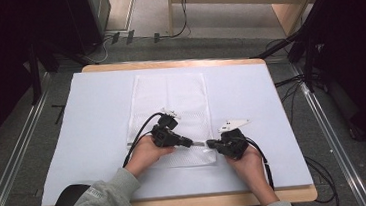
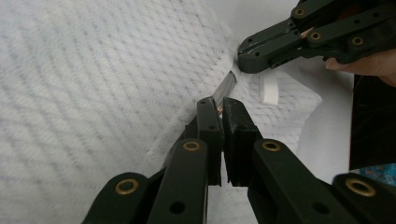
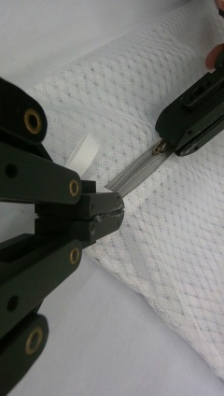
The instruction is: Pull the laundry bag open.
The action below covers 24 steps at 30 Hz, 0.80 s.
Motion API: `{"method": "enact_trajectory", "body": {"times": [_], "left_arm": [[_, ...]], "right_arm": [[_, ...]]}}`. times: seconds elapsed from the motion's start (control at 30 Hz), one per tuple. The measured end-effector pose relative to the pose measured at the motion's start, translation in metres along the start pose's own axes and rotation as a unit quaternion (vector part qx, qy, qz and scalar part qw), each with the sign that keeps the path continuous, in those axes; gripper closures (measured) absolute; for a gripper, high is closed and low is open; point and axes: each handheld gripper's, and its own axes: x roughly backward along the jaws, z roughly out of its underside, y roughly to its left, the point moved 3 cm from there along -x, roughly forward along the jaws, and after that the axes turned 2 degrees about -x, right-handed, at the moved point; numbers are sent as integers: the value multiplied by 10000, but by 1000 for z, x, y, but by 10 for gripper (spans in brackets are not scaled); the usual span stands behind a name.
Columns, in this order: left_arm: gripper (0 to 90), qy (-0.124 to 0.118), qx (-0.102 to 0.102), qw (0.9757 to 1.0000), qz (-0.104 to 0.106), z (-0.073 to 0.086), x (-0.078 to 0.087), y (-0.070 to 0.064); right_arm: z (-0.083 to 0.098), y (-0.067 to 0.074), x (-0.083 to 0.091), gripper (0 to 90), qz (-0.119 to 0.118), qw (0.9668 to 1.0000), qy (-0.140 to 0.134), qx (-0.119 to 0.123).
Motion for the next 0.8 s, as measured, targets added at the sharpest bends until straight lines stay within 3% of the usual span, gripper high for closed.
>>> {"method": "enact_trajectory", "body": {"times": [0.8], "left_arm": [[881,-50,68,9999,-71,6,17,5]], "right_arm": [[0,0,0,900,-28,10000,26,-14]]}}
